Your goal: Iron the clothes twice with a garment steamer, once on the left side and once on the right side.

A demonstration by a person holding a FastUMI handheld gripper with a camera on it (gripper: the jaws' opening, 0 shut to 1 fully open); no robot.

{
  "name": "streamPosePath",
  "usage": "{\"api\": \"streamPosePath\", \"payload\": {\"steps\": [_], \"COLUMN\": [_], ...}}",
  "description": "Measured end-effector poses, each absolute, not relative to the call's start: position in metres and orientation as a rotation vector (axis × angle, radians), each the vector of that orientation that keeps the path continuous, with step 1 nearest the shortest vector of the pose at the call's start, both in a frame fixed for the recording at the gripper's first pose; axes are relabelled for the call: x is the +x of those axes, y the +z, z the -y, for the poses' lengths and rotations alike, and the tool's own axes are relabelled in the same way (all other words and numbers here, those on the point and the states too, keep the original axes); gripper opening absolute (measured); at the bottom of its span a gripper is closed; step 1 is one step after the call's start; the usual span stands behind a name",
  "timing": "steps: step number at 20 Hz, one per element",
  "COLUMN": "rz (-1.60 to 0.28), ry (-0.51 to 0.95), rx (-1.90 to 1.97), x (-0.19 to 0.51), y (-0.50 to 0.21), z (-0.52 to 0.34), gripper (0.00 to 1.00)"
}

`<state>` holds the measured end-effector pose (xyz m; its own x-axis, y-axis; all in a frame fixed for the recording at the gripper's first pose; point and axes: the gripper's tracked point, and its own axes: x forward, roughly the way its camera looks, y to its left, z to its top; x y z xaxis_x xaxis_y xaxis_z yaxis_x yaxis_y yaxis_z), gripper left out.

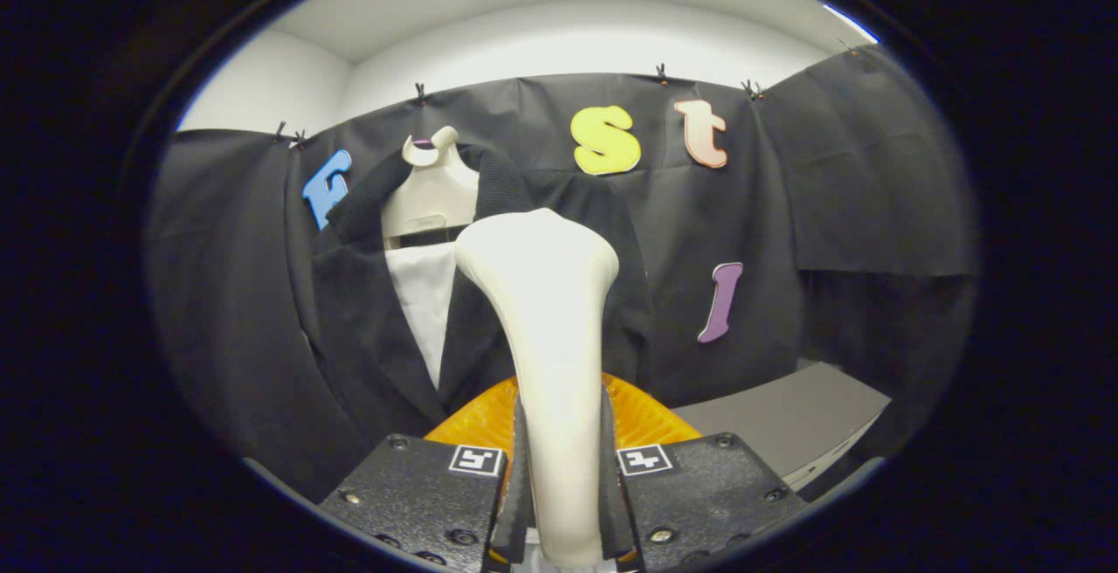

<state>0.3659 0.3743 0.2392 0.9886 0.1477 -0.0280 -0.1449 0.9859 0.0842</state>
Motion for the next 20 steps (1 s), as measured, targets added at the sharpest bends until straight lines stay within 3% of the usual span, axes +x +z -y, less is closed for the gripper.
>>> {"api": "streamPosePath", "payload": {"steps": [8, 20], "rz": [-0.061, -0.103], "ry": [0.089, 0.086], "rx": [0.05, 0.006], "x": [0.402, 0.402], "y": [0.219, 0.175], "z": [-0.379, -0.379], "gripper": [0.35, 0.35]}}
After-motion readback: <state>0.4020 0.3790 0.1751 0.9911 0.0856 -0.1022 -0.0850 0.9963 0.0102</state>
